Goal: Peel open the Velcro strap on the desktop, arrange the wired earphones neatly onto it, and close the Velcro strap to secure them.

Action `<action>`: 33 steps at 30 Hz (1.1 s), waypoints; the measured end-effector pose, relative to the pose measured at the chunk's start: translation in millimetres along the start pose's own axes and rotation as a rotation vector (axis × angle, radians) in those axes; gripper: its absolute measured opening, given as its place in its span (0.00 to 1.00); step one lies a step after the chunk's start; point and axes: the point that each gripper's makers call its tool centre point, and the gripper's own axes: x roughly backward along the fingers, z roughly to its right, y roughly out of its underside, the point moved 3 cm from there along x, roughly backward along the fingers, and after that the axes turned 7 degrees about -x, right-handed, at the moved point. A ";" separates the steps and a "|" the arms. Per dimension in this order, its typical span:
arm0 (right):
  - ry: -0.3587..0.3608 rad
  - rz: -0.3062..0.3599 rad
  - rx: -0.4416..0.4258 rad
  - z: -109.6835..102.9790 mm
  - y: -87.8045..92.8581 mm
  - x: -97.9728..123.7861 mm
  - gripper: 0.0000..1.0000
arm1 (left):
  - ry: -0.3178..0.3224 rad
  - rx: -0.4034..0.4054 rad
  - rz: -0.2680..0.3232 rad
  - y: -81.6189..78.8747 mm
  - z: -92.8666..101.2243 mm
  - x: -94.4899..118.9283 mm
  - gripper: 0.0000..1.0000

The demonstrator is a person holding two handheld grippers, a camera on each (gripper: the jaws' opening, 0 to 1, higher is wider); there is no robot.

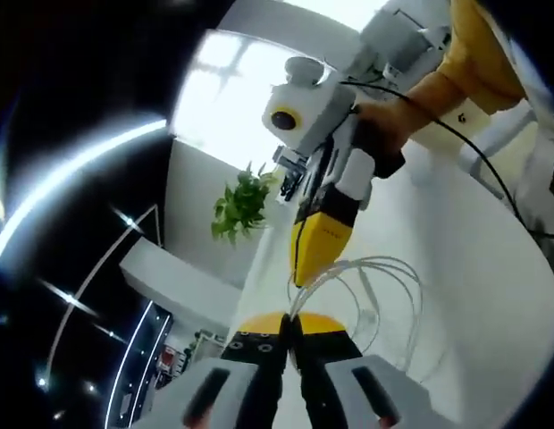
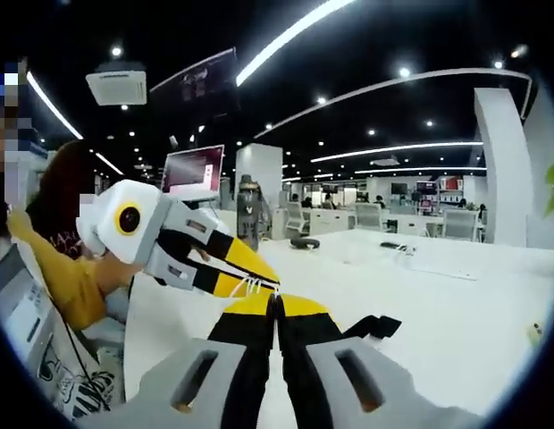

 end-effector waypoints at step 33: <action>-0.123 0.005 -0.023 -21.1 -7.0 -8.6 0.04 | -0.131 0.302 0.153 -2.4 -6.9 7.5 0.07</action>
